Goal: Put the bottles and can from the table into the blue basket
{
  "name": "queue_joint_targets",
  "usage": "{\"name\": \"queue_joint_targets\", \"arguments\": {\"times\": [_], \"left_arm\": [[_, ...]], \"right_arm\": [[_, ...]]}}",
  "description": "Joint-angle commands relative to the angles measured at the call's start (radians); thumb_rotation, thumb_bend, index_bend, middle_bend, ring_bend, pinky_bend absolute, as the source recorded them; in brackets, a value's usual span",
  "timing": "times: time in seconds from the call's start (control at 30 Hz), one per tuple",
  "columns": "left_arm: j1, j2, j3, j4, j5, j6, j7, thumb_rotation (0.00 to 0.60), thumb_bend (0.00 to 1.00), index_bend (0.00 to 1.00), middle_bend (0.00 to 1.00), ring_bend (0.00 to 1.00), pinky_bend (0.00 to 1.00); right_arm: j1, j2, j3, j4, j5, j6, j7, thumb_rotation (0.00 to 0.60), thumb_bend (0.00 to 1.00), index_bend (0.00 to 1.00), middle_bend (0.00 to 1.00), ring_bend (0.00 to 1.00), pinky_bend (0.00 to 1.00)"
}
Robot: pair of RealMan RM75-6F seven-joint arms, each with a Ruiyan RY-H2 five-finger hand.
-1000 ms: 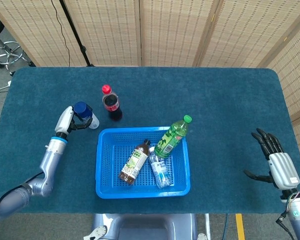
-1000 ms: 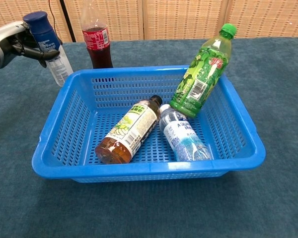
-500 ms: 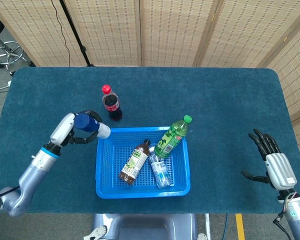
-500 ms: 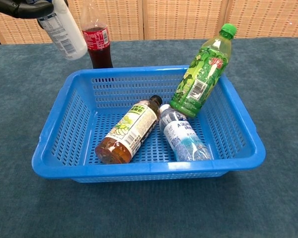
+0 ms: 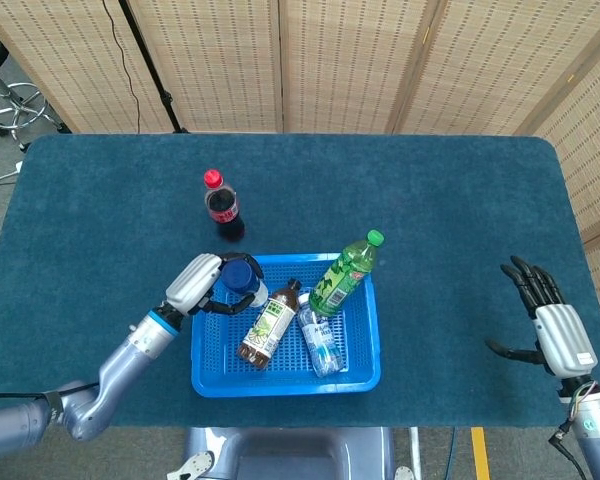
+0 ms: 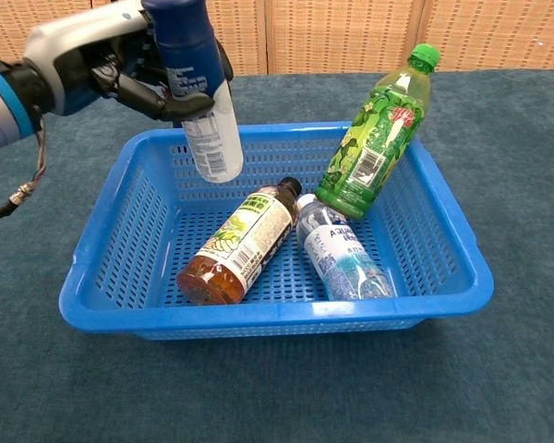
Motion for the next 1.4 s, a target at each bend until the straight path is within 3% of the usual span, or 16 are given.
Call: {"name": "queue_joint_targets", "arguments": {"times": [0.03,0.13,0.4,0.63,0.77,0.97,1.1,1.23,1.4], "left_arm": [[-0.050,-0.005,0.011,0.024,-0.050,-0.116,0.024,0.600,0.29,0.00,0.00,0.00,0.01],[-0.037,0.004,0.008,0.033,-0.025,-0.077,-0.028,0.600,0.22,0.00,0.00,0.00,0.00],[0.043,0.125,0.021,-0.005,0.099,0.109,-0.187,0.600,0.16,0.00,0.00,0.00,0.00],[0.111,0.254,0.006,0.040,0.081,0.198,-0.348,0.600,0.16,0.00,0.00,0.00,0.00],[0.123,0.269,0.002,0.089,0.061,0.203,-0.408,0.600,0.16,0.00,0.00,0.00,0.00],[0.109,0.246,-0.022,0.201,-0.011,0.153,-0.487,0.600,0.13,0.00,0.00,0.00,0.00],[0.059,0.200,-0.042,0.315,-0.077,0.042,-0.517,0.600,0.13,0.00,0.00,0.00,0.00],[-0.039,0.099,-0.049,0.492,-0.116,-0.129,-0.550,0.600,0.13,0.00,0.00,0.00,0.00],[-0.113,0.023,-0.063,0.614,-0.125,-0.218,-0.566,0.600,0.13,0.00,0.00,0.00,0.00]], "right_arm": [[0.002,0.000,0.001,0.002,0.002,-0.005,0.002,0.600,0.00,0.00,0.00,0.00,0.00],[0.002,-0.001,0.000,0.005,0.002,-0.009,0.002,0.600,0.00,0.00,0.00,0.00,0.00],[0.005,-0.006,-0.004,-0.001,-0.004,-0.016,-0.012,0.600,0.00,0.00,0.00,0.00,0.00],[0.009,-0.015,-0.012,-0.011,-0.015,-0.025,-0.037,0.600,0.00,0.00,0.00,0.00,0.00],[0.012,-0.019,-0.013,-0.010,-0.013,-0.034,-0.044,0.600,0.00,0.00,0.00,0.00,0.00],[0.020,-0.030,-0.013,-0.003,-0.005,-0.054,-0.055,0.600,0.00,0.00,0.00,0.00,0.00],[0.031,-0.041,-0.012,0.006,0.005,-0.077,-0.064,0.600,0.00,0.00,0.00,0.00,0.00],[0.047,-0.056,0.001,0.031,0.042,-0.117,-0.069,0.600,0.00,0.00,0.00,0.00,0.00],[0.056,-0.064,0.011,0.049,0.067,-0.139,-0.072,0.600,0.00,0.00,0.00,0.00,0.00]]}}
